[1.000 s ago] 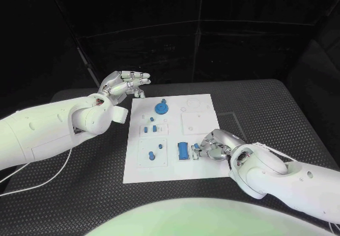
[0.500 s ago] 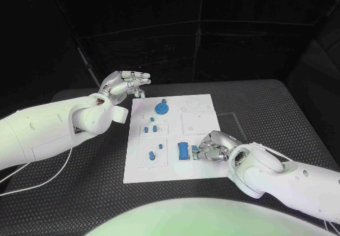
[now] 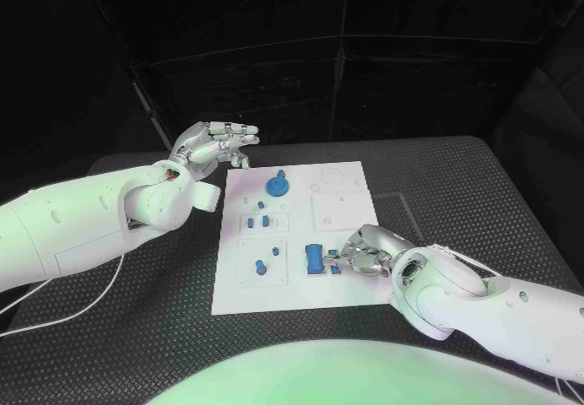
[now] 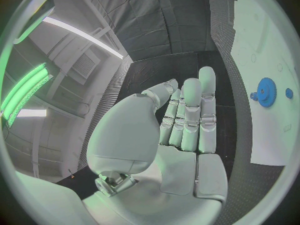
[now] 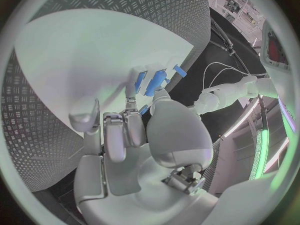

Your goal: Assemble the parts on the task board

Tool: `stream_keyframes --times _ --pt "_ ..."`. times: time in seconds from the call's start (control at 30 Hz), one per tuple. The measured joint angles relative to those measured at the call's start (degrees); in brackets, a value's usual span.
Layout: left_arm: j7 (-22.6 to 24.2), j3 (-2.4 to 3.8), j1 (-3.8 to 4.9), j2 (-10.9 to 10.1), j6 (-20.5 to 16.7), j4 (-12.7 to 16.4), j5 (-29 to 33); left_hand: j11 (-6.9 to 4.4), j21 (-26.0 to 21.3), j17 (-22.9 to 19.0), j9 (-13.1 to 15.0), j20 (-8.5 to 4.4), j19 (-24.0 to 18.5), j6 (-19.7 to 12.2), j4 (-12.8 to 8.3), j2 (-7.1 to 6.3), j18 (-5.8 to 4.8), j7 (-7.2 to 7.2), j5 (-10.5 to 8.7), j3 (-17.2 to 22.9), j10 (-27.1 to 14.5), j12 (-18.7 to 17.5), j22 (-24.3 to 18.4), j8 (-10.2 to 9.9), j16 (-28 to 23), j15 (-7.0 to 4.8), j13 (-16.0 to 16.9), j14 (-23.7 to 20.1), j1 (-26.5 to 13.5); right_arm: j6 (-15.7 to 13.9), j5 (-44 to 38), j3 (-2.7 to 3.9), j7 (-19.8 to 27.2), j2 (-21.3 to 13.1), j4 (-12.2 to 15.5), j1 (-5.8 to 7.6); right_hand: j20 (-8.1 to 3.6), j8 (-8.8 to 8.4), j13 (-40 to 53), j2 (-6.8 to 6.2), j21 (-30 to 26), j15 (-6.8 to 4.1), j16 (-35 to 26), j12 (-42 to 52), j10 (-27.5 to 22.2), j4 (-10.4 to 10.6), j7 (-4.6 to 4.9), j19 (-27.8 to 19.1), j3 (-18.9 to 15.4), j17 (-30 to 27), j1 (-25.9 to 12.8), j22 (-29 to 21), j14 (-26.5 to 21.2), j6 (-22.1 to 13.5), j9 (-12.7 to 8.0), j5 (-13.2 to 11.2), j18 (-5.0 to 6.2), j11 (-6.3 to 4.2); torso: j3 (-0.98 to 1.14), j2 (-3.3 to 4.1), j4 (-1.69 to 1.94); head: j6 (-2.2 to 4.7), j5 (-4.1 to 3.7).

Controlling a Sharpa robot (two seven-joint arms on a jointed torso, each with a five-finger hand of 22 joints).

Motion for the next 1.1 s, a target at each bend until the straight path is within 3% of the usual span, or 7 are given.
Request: stream_keyframes --times 0.47,0.7,0.8,0.87,0.93,1.0,1.1 --pt "0.0 -0.01 0.00 -0.1 0.0 0.1 0.0 0.00 0.0 0.0 0.0 0.00 0.0 0.0 0.0 0.00 0.00 0.00 0.00 0.0 0.0 0.0 0.0 0.0 0.0 0.00 0.0 0.0 0.0 -0.2 0.2 0.00 0.5 -1.2 0.7 0.00 0.00 -0.39 0.0 0.85 -0.3 0.00 0.0 0.0 0.0 -1.5 0.15 0.0 -0.3 0.0 6.4 -0.1 0.0 -0.1 0.7 0.4 0.00 0.00 -0.01 0.03 -0.05 0.00 -0.15" --pt "0.0 -0.01 -0.02 -0.1 0.1 -0.1 0.0 0.00 0.0 0.0 0.0 0.00 0.0 0.0 0.0 0.00 0.00 0.00 0.00 0.0 0.0 0.0 0.0 0.0 0.0 0.00 0.0 0.0 0.0 -2.5 3.7 0.04 6.2 -3.4 1.9 -0.01 1.21 -3.84 0.3 1.31 -3.9 1.00 -1.8 -3.5 -1.4 -1.7 2.35 -3.1 -0.5 0.0 9.6 -6.0 -0.1 -5.7 -0.4 2.9 0.01 1.96 0.01 -0.21 -0.11 0.00 -0.15" --pt "0.0 -0.02 -0.02 -0.1 0.1 -0.4 0.0 0.00 -0.2 -0.1 0.0 0.00 0.0 0.0 0.0 0.01 0.00 0.00 0.00 0.0 0.0 0.0 -0.1 0.0 0.0 0.00 0.0 0.0 -0.2 -4.2 9.5 0.61 12.5 -4.2 1.8 0.23 1.99 -5.02 0.0 1.51 -9.8 1.67 -5.8 -11.1 -5.8 -1.9 3.50 -7.9 -0.7 0.0 12.0 -15.3 0.0 -7.2 -0.8 4.1 1.03 2.70 -0.07 -0.52 -0.13 0.00 -0.51" --pt "0.0 -0.02 -0.02 0.0 0.1 -0.5 0.0 -0.12 -0.2 -0.1 0.0 0.08 -0.1 0.0 0.3 -0.18 0.00 0.00 0.00 -0.3 -0.1 0.3 -0.1 0.0 0.0 0.24 0.0 -0.2 -0.8 -5.1 14.5 0.92 17.1 -4.2 0.7 1.07 2.39 -5.35 -12.8 2.51 -16.6 2.15 -13.0 -23.4 -13.4 -2.8 3.88 -13.0 -0.5 -6.7 15.1 -24.5 -0.8 -8.1 -0.8 5.0 2.79 2.97 -0.21 -0.83 -0.12 0.01 -0.74" --pt "0.0 -0.02 -0.02 0.2 0.2 -0.8 0.0 -0.08 -0.8 -0.4 0.0 0.23 -0.7 0.0 0.5 -0.27 0.00 0.00 0.00 -0.8 -0.3 0.4 -0.4 0.2 0.0 0.28 0.0 -1.0 -1.4 -5.8 20.4 1.27 22.0 -4.0 -1.0 2.19 2.76 -5.35 -20.9 2.63 -20.1 2.52 -21.1 -33.8 -20.7 -3.8 4.16 -15.5 0.1 -16.2 17.6 -27.6 -4.5 -8.4 -0.9 5.2 2.75 3.43 -0.35 -1.14 -0.07 0.40 -0.90" --pt "0.1 -0.02 -0.02 0.7 0.3 -1.6 0.2 -0.01 -1.9 -0.9 0.0 0.32 -2.2 -0.2 0.7 -0.30 0.00 -0.21 0.00 -1.4 -0.4 0.7 -0.9 0.3 -1.2 0.39 0.0 -2.9 -1.5 -6.0 27.3 1.43 27.3 -3.5 -3.5 3.40 3.58 -6.15 -27.2 2.94 -25.1 3.43 -35.8 -41.8 -25.9 -4.8 4.74 -18.8 1.0 -31.4 20.7 -30.6 -12.0 -8.8 -1.2 3.8 2.74 4.31 -0.51 -1.54 0.02 1.34 -1.25" --pt "0.2 -0.05 -0.03 1.9 0.4 -3.2 0.9 -0.01 -4.1 -2.4 0.0 0.58 -4.7 -0.2 1.0 0.00 0.00 -0.21 0.00 -1.9 -0.8 0.9 -2.2 0.8 -4.1 0.52 -0.3 -5.9 -1.8 -5.8 35.9 1.46 33.6 -1.7 -8.3 4.96 5.02 -6.87 -34.7 3.17 -31.4 4.97 -47.1 -49.6 -28.2 -5.4 5.73 -21.9 1.7 -39.0 23.6 -34.3 -16.3 -8.7 -1.7 1.4 2.72 5.42 -0.79 -2.19 0.19 3.05 -1.80"
